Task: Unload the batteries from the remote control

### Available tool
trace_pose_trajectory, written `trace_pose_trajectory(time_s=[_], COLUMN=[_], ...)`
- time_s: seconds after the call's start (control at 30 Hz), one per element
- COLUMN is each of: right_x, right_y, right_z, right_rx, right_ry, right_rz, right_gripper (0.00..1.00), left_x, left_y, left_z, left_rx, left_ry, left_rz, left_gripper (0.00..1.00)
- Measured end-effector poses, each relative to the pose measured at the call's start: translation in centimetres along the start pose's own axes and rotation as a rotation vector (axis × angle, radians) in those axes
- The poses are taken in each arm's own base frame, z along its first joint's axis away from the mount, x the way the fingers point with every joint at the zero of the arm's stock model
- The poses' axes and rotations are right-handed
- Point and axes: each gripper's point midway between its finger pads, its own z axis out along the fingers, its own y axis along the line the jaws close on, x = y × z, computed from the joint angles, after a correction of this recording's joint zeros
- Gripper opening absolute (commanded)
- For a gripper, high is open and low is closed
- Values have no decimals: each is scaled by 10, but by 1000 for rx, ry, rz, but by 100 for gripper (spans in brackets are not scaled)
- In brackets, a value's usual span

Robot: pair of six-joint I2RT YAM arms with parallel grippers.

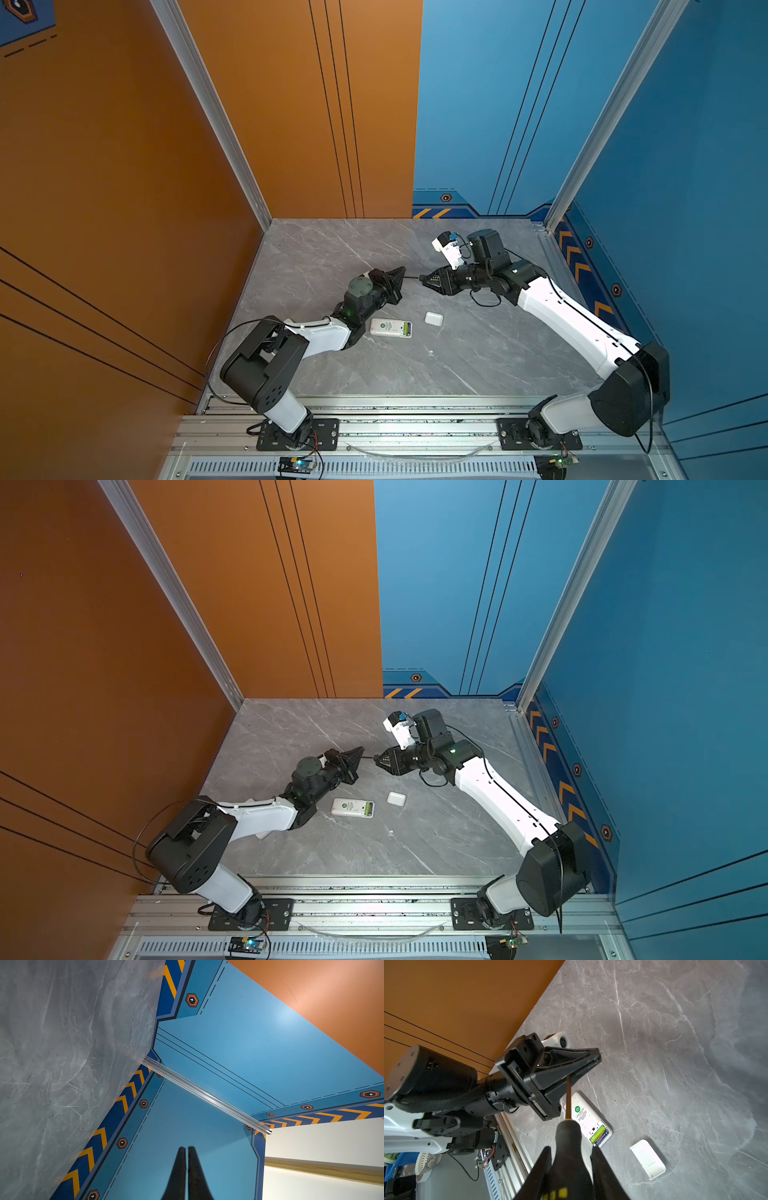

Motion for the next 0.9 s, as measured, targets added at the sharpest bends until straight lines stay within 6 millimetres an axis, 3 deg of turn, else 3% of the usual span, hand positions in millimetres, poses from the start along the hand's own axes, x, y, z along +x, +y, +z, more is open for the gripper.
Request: trace_pose_trajectory(time_s=[0.17, 0.2, 0.23, 0.3, 0.4, 0.47, 0.6, 0.7, 0.8, 0.9], right_x=[-1, 0, 0, 2, 8, 14, 28, 39, 52, 66], right_y=[0, 0, 0, -1, -9, -16, -26, -20, -10, -3], right_z=[-2, -2, -2, -3, -5, -10, -34, -61, -79, -84], right_rx=[-18, -19, -18, -10, 40, 95, 245, 320, 370, 390], right_ry=[-1, 1, 2, 12, 37, 54, 79, 70, 79, 113], right_rz=[12, 14, 14, 20, 42, 71, 130, 182, 226, 302], right_gripper=[0, 0, 0, 0, 0, 0, 0, 0, 0, 0], left_x=[2, 2, 2, 3, -3, -22, -82, -115, -119, -97], left_y=[0, 1, 1, 1, -3, -8, -32, -54, -79, -91], left_z=[0, 0, 0, -1, -2, -9, -45, -82, -102, -103], left_rx=[3, 3, 2, 2, -12, -26, -92, -183, -320, -464], left_ry=[3, 3, 3, 12, 36, 17, -111, -234, -276, -201], left_rz=[1, 0, 1, 1, 0, -6, -11, 120, 394, 761], left_gripper=[0, 17, 44, 70, 84, 98, 98, 98, 98, 99])
